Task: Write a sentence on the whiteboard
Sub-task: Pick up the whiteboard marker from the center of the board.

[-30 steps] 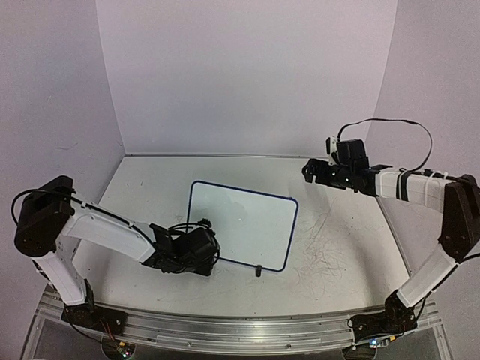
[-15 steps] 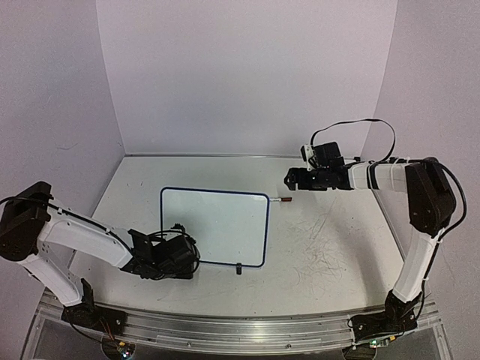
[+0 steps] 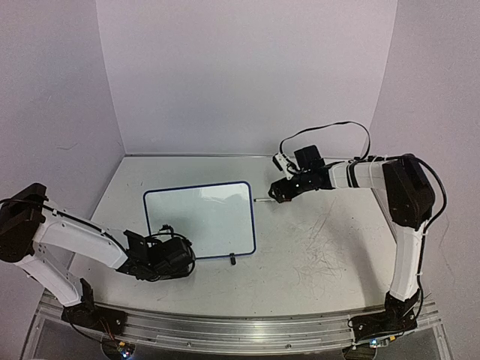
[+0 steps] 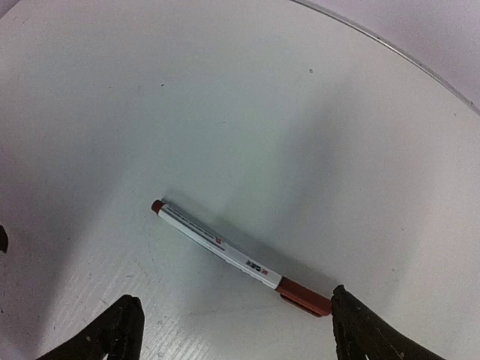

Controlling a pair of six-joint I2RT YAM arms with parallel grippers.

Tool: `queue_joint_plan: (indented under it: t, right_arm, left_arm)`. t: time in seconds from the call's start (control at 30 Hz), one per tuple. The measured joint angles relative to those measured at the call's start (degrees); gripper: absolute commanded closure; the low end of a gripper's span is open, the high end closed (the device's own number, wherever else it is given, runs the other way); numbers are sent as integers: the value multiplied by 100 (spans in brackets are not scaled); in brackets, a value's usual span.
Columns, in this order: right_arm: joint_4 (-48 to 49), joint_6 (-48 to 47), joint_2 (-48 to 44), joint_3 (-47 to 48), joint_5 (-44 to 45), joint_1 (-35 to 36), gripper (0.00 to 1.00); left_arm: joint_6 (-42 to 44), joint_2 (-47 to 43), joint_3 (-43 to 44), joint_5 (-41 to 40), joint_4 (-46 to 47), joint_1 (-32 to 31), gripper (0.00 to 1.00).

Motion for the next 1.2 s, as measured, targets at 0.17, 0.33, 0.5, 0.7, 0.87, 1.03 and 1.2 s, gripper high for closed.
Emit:
queue_joint_plan:
  t: [0.17, 0.33, 0.5, 0.7, 0.87, 1.03, 1.2]
  right_arm:
    - [-130, -656, 471, 388, -337, 24, 17]
    - [-524, -1031, 965, 970, -519, 21, 26]
    - [-929, -1144, 1438, 1494, -496, 21, 31]
    - [-1251, -1190, 1634, 1772, -437, 21, 51]
    - [-1338, -1045, 1666, 1817, -423, 21, 65]
    - [-1124, -884, 1532, 1527, -398, 33, 78]
    - [-800, -546, 1233, 965, -332, 34, 91]
  left_arm:
    - [5, -50, -31, -3, -47, 2, 100]
    - [30, -36, -25, 1, -56, 4, 100]
    - [116, 5, 21, -1, -98, 4, 100]
    - [159, 7, 24, -3, -109, 4, 100]
    - [175, 7, 26, -3, -113, 4, 100]
    - [185, 7, 28, -4, -132, 4, 100]
    - [266, 7, 38, -14, -154, 4, 100]
